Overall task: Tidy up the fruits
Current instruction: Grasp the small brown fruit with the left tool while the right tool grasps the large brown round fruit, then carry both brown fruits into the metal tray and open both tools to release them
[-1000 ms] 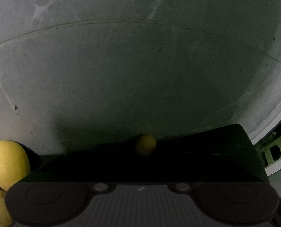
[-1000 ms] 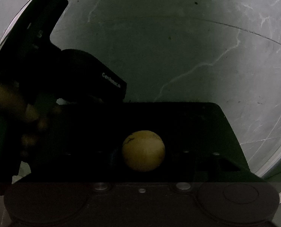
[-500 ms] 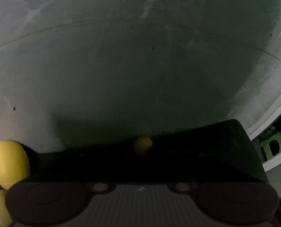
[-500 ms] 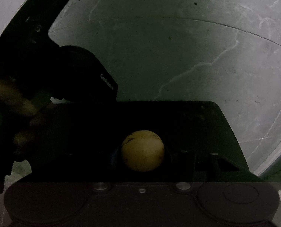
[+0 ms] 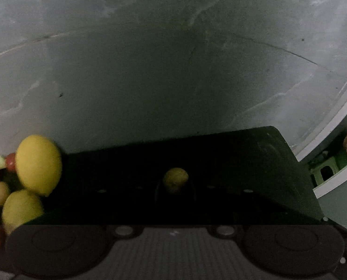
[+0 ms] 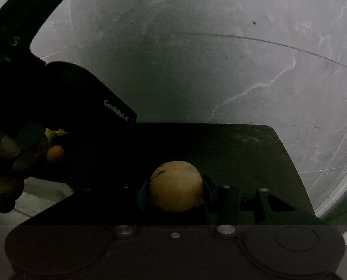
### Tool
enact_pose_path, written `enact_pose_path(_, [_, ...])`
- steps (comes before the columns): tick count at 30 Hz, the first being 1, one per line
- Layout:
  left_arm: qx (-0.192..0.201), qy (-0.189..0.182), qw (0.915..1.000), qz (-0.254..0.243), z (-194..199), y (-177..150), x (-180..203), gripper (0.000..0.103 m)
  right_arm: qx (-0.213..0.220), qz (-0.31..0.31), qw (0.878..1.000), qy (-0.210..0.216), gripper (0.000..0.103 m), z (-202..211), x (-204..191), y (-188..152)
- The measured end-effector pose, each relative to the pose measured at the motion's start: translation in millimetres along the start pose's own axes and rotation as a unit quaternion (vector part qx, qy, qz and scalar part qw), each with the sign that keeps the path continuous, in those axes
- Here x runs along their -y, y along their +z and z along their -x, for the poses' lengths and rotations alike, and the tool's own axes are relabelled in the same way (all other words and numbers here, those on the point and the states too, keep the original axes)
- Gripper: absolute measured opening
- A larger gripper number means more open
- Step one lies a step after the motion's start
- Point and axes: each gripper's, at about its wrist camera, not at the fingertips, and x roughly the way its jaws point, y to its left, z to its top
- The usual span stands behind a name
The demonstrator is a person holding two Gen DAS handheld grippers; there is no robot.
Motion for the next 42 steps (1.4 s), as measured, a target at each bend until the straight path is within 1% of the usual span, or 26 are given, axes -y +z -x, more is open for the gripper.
enact_pose_path(2, [0.004, -0.002, 1.0, 0.0, 8, -9, 2, 0.028, 0.003, 0.005, 1.0, 0.0, 0.049, 9, -10, -2])
enact_pose_path(11, [0.017, -0.012, 0.9998, 0.006, 61, -45, -19, 0.028, 0.012, 0.023, 1.0, 0.006, 0.049, 50, -57, -16])
enact_pose_path(17, [0.017, -0.012, 0.9997, 0.014, 98, -77, -47, 0.028, 0.013, 0.03, 0.999, 0.008, 0.049, 76, -96, -30])
enact_pose_path(19, [0.015, -0.012, 0.9997, 0.018, 120, -90, -58, 0.028, 0.013, 0.032, 0.999, 0.011, 0.049, 83, -109, -35])
enact_pose_path(20, [0.014, -0.011, 0.9997, 0.019, 124, -94, -61, 0.028, 0.014, 0.033, 0.999, 0.012, 0.049, 87, -116, -38])
enact_pose_path(21, [0.014, -0.01, 0.9997, 0.02, 133, -102, -69, 0.028, 0.014, 0.034, 0.999, 0.013, 0.049, 91, -122, -41])
enact_pose_path(27, [0.012, -0.001, 0.9996, 0.026, 158, -130, -94, 0.028, 0.009, 0.038, 0.999, 0.028, 0.049, 110, -163, -60])
enact_pose_path(32, [0.011, 0.009, 0.9993, 0.035, 183, -155, -120, 0.028, 0.004, 0.05, 0.998, 0.045, 0.049, 122, -193, -67])
enact_pose_path(42, [0.011, 0.038, 0.9971, 0.065, 213, -189, -168, 0.028, -0.006, 0.077, 0.994, 0.076, 0.049, 126, -233, -77])
